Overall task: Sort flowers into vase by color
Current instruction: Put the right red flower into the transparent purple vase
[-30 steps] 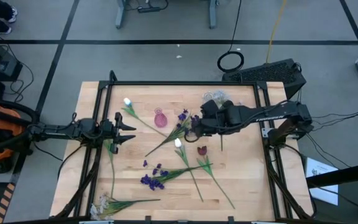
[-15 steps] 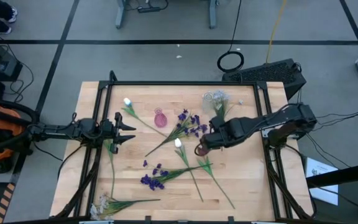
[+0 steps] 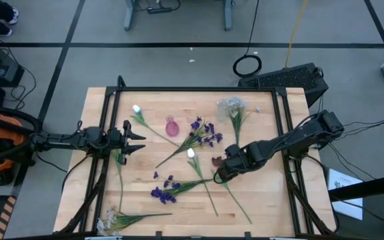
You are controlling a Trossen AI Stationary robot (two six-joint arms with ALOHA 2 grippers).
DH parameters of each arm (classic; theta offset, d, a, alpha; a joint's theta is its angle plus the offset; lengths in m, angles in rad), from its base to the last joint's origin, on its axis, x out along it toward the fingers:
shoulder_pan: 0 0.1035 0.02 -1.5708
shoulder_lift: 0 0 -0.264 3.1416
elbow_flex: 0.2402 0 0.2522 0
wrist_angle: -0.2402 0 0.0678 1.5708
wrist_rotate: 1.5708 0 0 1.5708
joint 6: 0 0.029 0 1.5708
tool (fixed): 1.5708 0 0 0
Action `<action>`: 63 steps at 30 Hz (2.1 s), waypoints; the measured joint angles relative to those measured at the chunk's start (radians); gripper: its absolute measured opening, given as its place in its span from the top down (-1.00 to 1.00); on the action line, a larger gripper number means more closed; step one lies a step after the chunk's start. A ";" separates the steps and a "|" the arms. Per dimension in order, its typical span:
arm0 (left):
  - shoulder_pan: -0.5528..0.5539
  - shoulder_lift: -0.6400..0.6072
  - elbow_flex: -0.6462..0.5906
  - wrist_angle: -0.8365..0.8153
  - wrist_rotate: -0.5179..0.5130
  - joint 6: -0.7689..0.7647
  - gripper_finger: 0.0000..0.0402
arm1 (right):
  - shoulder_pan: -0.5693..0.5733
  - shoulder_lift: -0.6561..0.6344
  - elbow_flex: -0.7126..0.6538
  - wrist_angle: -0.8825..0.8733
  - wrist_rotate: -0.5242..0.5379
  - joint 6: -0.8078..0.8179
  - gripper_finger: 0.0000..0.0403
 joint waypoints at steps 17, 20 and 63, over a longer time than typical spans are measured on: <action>0.000 0.000 0.000 0.000 0.000 0.000 0.24 | 0.096 0.042 -0.094 0.208 -0.053 0.163 0.07; 0.000 0.000 0.000 0.000 0.000 0.000 0.24 | 0.105 0.081 -0.064 0.228 -0.072 0.178 0.07; 0.000 0.001 0.000 -0.001 0.000 0.000 0.24 | 0.135 -0.025 0.087 -0.405 -0.099 0.148 0.99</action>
